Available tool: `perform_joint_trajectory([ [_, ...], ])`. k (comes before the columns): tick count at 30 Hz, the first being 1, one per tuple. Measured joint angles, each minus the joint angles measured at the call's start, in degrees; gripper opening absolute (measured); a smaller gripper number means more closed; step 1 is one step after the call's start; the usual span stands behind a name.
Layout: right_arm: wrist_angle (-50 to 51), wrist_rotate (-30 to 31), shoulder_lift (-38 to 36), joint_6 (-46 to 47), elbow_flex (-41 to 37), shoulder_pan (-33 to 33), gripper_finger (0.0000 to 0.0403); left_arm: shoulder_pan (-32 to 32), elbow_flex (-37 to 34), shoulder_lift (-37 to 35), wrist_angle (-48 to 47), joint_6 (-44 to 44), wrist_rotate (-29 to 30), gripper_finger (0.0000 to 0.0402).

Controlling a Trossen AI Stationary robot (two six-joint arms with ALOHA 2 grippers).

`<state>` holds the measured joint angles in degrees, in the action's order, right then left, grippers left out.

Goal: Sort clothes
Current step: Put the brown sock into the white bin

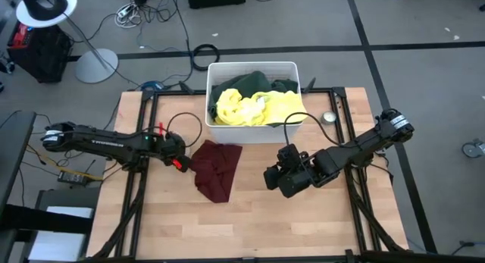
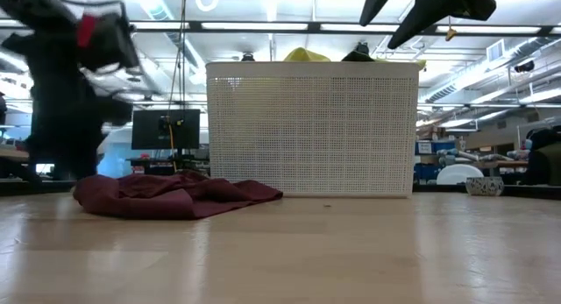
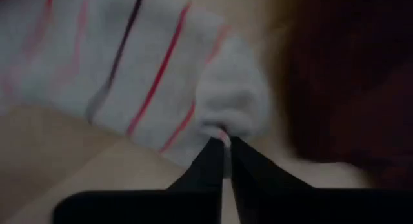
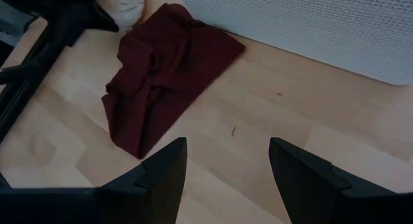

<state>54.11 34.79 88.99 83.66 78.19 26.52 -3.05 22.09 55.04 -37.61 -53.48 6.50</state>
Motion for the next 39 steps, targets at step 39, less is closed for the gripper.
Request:
perform_joint_trajectory([
  [39,-25.7,-6.1,-1.2,-13.3,-17.7,0.5,0.0186,-7.9,64.5,13.4,-4.8,40.4,10.9,0.0],
])
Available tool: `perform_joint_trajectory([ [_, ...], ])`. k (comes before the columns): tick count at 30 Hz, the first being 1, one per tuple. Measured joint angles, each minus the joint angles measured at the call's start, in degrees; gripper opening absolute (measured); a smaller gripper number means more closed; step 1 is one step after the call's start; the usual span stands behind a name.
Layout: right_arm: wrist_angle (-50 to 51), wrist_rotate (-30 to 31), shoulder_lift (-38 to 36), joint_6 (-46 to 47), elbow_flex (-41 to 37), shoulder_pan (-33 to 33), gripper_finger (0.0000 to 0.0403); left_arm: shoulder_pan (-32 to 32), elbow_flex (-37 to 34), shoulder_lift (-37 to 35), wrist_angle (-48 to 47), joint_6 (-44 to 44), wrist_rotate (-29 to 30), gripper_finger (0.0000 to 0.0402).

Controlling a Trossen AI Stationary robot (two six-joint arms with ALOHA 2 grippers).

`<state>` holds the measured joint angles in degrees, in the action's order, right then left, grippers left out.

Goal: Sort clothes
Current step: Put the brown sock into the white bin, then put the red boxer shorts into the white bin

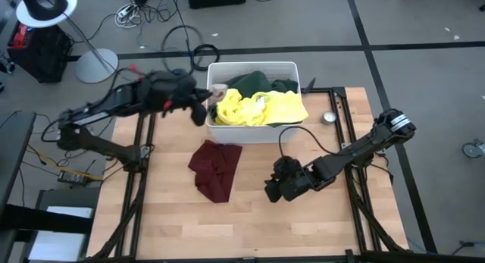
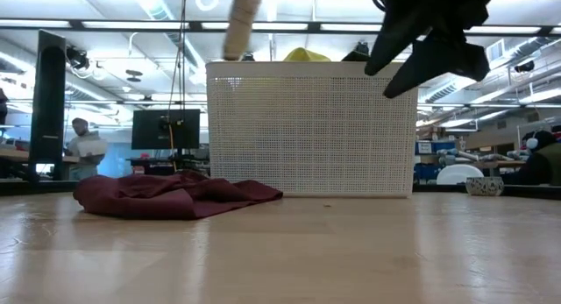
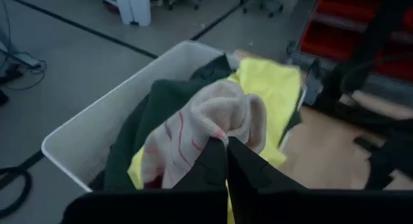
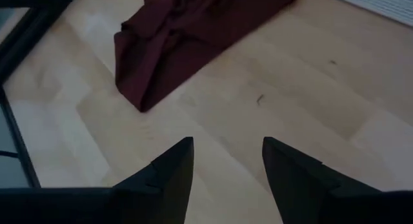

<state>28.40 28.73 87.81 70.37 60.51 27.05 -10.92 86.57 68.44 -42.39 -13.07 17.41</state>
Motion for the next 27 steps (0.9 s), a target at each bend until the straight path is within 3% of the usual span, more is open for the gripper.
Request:
perform_joint_trajectory([
  [3,-1.0,0.0,-2.7,0.0,-2.6,0.0,0.0181,-3.1,3.2,4.9,-0.1,2.7,-2.3,0.0001],
  [10,-1.0,0.0,-10.9,0.4,-9.5,0.3,0.0173,-7.4,5.8,10.9,1.3,5.6,-1.8,0.0032],
  [19,-0.6,-0.4,-22.3,-2.7,-18.1,0.0,0.0169,-8.2,5.8,11.9,1.3,2.9,-1.6,0.0131],
  [27,-0.2,-1.0,-32.1,-9.1,-22.7,-3.8,0.0169,-6.2,5.8,10.0,-5.2,-4.1,-3.8,0.0146],
])
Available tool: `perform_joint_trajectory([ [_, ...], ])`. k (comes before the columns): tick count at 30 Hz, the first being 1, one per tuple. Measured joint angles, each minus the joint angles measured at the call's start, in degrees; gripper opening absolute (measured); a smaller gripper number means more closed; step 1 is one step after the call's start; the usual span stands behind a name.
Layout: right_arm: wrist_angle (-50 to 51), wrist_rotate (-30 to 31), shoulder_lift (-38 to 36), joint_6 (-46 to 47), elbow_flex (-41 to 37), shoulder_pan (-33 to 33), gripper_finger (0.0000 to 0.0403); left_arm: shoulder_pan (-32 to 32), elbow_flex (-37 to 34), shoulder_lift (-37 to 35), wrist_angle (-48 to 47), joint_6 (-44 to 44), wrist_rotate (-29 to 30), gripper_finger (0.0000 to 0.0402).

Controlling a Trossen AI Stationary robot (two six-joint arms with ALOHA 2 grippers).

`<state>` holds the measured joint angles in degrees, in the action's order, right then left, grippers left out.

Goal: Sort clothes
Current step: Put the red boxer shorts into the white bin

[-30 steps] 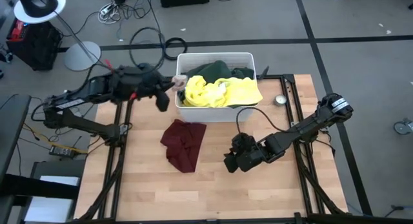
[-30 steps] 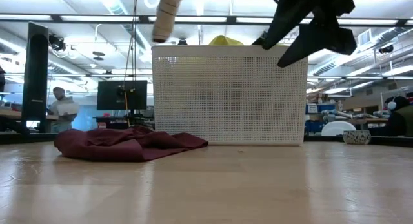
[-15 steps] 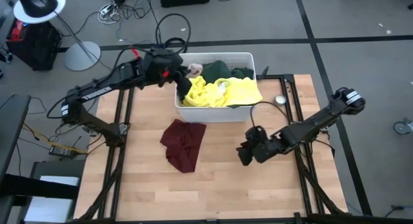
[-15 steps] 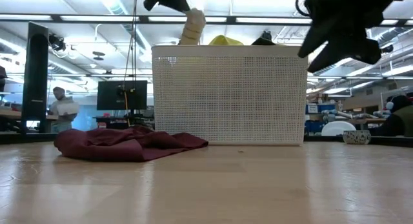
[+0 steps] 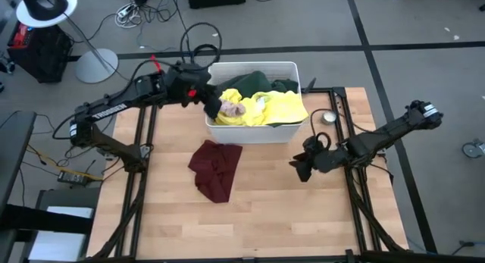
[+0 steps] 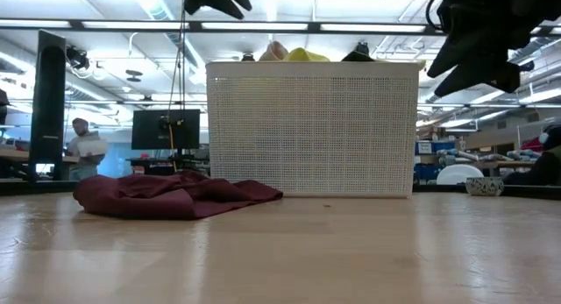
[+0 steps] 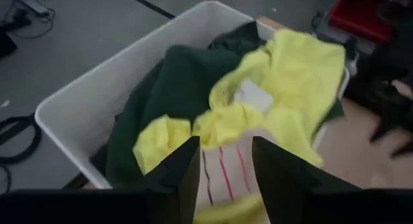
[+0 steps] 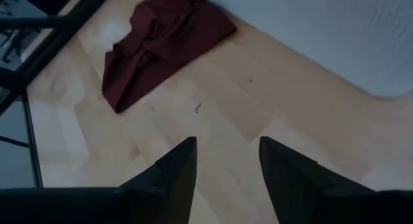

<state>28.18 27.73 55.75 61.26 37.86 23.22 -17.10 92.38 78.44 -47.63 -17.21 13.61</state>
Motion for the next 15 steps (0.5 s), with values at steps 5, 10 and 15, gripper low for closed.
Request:
perform_joint_trajectory([
  [5,-0.1,-0.7,-3.5,-4.9,-0.2,-3.9,0.0168,4.1,0.0,-2.9,-6.6,-3.4,3.8,0.0147],
  [10,-0.1,-2.5,-5.8,-8.7,-0.2,-7.4,0.0168,8.2,0.0,-7.0,-16.2,-10.1,10.0,0.0147],
  [15,-0.4,-3.6,-6.5,-10.4,-0.3,-10.0,0.0168,13.3,-5.7,-11.5,-19.6,-18.0,11.5,0.0147],
])
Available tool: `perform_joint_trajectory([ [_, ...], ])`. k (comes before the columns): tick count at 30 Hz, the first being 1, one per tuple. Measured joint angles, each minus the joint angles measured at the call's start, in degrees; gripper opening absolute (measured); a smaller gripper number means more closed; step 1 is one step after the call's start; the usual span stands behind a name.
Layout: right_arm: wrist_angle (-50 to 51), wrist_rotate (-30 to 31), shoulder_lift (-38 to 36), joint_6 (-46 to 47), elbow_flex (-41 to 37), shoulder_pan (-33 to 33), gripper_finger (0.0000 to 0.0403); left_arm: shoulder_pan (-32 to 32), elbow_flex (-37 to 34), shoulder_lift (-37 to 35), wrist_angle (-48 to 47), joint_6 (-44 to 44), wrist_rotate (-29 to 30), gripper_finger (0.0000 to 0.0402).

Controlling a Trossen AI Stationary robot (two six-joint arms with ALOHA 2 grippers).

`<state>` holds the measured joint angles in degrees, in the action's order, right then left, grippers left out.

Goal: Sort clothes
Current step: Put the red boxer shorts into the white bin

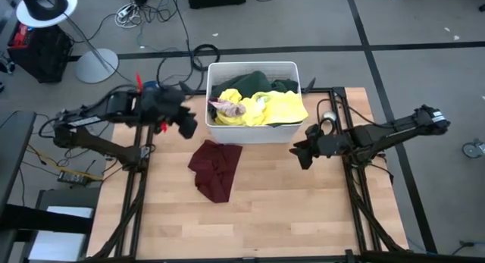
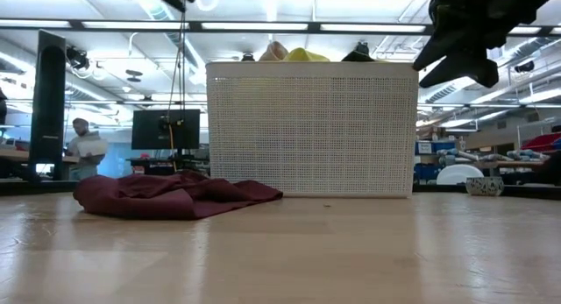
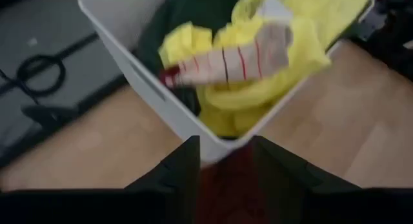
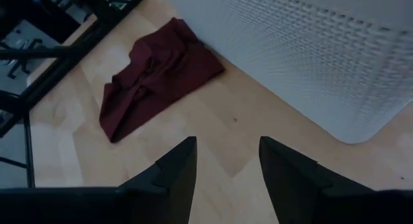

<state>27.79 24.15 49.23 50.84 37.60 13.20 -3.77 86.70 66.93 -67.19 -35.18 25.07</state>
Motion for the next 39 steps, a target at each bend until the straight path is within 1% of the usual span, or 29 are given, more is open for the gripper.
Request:
perform_joint_trajectory([
  [6,-0.1,-1.8,-0.2,-0.1,0.0,-1.4,0.0168,6.3,-11.3,-4.3,1.2,-10.4,0.8,0.0147],
  [8,-0.3,-1.9,-0.4,-0.1,0.0,-1.4,0.0168,8.1,-15.0,-4.8,3.1,-11.7,-0.4,0.0147],
  [11,-0.7,-2.6,-0.9,-1.1,0.0,-1.4,0.0168,9.9,-20.1,-4.8,7.6,-11.4,-3.5,0.0147],
  [14,-1.7,-5.2,-1.4,-3.0,0.0,-1.4,0.0168,11.0,-24.9,-4.8,11.6,-8.9,-6.8,0.0147],
  [18,-2.7,-7.9,-1.8,-3.4,0.0,-1.4,0.0168,11.3,-30.6,-4.8,14.6,-6.2,-7.8,0.0147],
  [20,-3.1,-8.5,-1.9,-2.5,0.0,-1.4,0.0168,11.4,-33.3,-4.8,16.3,-1.5,-8.2,0.0147],
  [23,-4.7,-8.9,-1.9,-0.1,0.0,-1.4,0.0168,11.4,-38.0,-4.4,21.5,5.3,-11.2,0.0147],
  [26,-6.8,-8.9,-1.9,2.4,0.0,-1.4,0.0168,11.3,-42.5,-4.2,27.3,9.8,-13.0,0.0147],
  [33,-10.0,-8.9,-1.9,6.1,0.0,-1.3,0.0168,11.3,-49.9,-4.3,34.7,15.8,-13.3,0.0147],
  [39,-12.2,-8.9,-1.9,8.2,0.0,-1.3,0.0168,11.3,-54.5,-4.3,45.1,21.9,-17.7,0.0147],
])
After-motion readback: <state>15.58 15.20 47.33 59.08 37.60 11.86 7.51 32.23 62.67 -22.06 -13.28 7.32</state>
